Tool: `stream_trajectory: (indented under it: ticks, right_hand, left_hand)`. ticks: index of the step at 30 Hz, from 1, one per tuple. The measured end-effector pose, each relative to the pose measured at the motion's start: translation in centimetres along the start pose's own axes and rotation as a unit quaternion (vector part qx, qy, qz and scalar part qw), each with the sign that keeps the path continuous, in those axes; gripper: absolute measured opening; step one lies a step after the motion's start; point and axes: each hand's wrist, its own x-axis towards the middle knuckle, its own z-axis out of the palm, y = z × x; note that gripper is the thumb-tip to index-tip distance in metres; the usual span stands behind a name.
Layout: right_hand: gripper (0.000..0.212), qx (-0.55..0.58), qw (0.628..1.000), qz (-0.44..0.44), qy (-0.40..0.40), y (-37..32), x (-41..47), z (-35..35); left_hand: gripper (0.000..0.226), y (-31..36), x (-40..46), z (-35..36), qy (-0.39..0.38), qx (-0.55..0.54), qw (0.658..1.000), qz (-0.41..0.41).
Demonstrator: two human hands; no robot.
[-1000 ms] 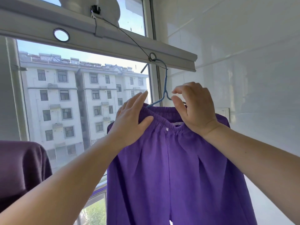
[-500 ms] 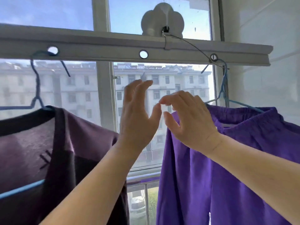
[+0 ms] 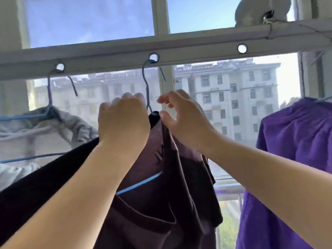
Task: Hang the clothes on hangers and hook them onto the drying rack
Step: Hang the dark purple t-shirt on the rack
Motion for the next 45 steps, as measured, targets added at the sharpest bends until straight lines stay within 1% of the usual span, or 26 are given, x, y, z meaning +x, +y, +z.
stream_trajectory:
  ticks: [2, 4, 5, 7, 8, 9, 12, 15, 17, 19, 23, 24, 27, 29, 30, 31, 32, 33, 34, 36, 38, 39, 41, 45]
  right_hand:
    - [0.031, -0.014, 0.999, 0.022, -0.022, -0.7, 0.6, 1.3]
    - [0.028, -0.037, 0.997, 0.043, -0.044, -1.0, 0.9, 2.2]
    - [0.027, -0.074, 0.996, 0.039, -0.037, -0.9, 1.0, 2.5]
    - [0.027, -0.176, 0.984, 0.018, 0.001, -0.7, 0.9, 2.6]
    - [0.026, -0.204, 0.979, 0.012, 0.014, -0.6, 1.0, 2.5]
    - [0.026, -0.208, 0.978, 0.015, 0.015, -0.7, 1.0, 2.4]
    - [0.025, -0.172, 0.984, 0.045, -0.013, -0.9, 1.3, 2.2]
    - [0.026, -0.183, 0.982, 0.052, -0.018, -0.8, 1.4, 2.1]
    - [0.028, -0.188, 0.98, 0.064, -0.012, -0.4, 1.4, 2.1]
    - [0.031, -0.201, 0.976, 0.078, -0.014, -0.2, 1.4, 2.3]
    - [0.031, -0.222, 0.97, 0.099, -0.014, 0.0, 1.5, 2.3]
    - [0.031, -0.22, 0.97, 0.104, -0.008, 0.0, 1.4, 2.4]
    - [0.032, -0.221, 0.967, 0.126, 0.007, 0.1, 1.2, 2.7]
    - [0.033, -0.218, 0.966, 0.138, 0.025, -0.1, 1.0, 3.1]
    - [0.035, -0.211, 0.966, 0.142, 0.045, -0.3, 0.9, 3.2]
    - [0.039, -0.198, 0.968, 0.136, 0.073, -0.7, 0.7, 3.4]
    - [0.043, -0.183, 0.972, 0.11, 0.101, -1.2, 0.3, 3.6]
    - [0.046, -0.172, 0.976, 0.066, 0.117, -1.8, -0.1, 3.8]
    - [0.046, -0.169, 0.979, 0.017, 0.114, -2.4, -0.5, 4.0]
    - [0.034, -0.185, 0.98, -0.054, 0.058, -3.1, -1.1, 4.6]
    - [0.019, -0.203, 0.978, -0.052, 0.005, -3.7, -1.4, 5.0]
    - [0.017, -0.201, 0.979, -0.044, -0.003, -3.8, -1.4, 5.1]
    - [0.017, -0.187, 0.982, -0.035, -0.005, -3.9, -1.3, 4.9]
    - [0.015, -0.192, 0.98, -0.052, -0.02, -3.8, -1.3, 4.5]
  left_hand:
    - [0.022, -1.0, -0.1, 0.4, -0.016, -0.063, 0.998, 0.003]
    - [0.024, -1.5, -0.1, 0.9, -0.019, -0.107, 0.994, 0.013]
    - [0.024, -1.7, 0.0, 1.0, -0.021, -0.118, 0.993, 0.019]
    - [0.025, -2.1, 0.2, 1.2, -0.023, -0.136, 0.99, 0.032]
    - [0.026, -2.4, 0.2, 1.2, -0.023, -0.141, 0.989, 0.039]
    - [0.027, -2.7, 0.2, 1.2, -0.023, -0.145, 0.988, 0.047]
    - [0.032, -3.7, -0.3, 1.0, -0.019, -0.143, 0.987, 0.07]
    - [0.03, -5.1, -1.4, 0.4, -0.023, -0.124, 0.989, 0.081]
    - [0.026, -6.2, -2.2, -0.1, -0.041, -0.132, 0.987, 0.082]
    - [0.026, -7.5, -3.3, -0.6, -0.067, -0.163, 0.981, 0.082]
    - [0.041, -9.4, -5.2, -1.3, -0.104, -0.246, 0.962, 0.055]
    - [0.041, -9.8, -5.6, -1.4, -0.113, -0.269, 0.955, 0.042]
    - [0.029, -10.9, -6.5, -1.2, -0.118, -0.299, 0.947, 0.023]
    - [0.025, -11.5, -6.9, -0.7, -0.104, -0.303, 0.947, 0.021]
    - [0.02, -11.6, -7.0, -0.5, -0.096, -0.312, 0.945, 0.019]
    - [0.014, -11.8, -7.1, -0.3, -0.085, -0.319, 0.944, 0.019]
    - [0.008, -11.9, -7.3, -0.1, -0.072, -0.322, 0.944, 0.021]
    - [0.008, -12.0, -7.4, 0.0, -0.054, -0.323, 0.945, 0.026]
    - [0.01, -12.1, -7.4, 0.1, -0.035, -0.322, 0.946, 0.034]
    - [0.014, -12.2, -7.2, 0.1, -0.009, -0.315, 0.948, 0.043]
    - [0.017, -12.2, -6.5, -0.1, -0.005, -0.301, 0.952, 0.054]
    - [0.019, -12.1, -6.0, -0.1, -0.003, -0.297, 0.953, 0.059]
    - [0.024, -11.9, -4.5, -0.2, -0.001, -0.307, 0.95, 0.056]
    - [0.026, -11.2, -0.9, -0.1, 0.016, -0.333, 0.942, 0.034]
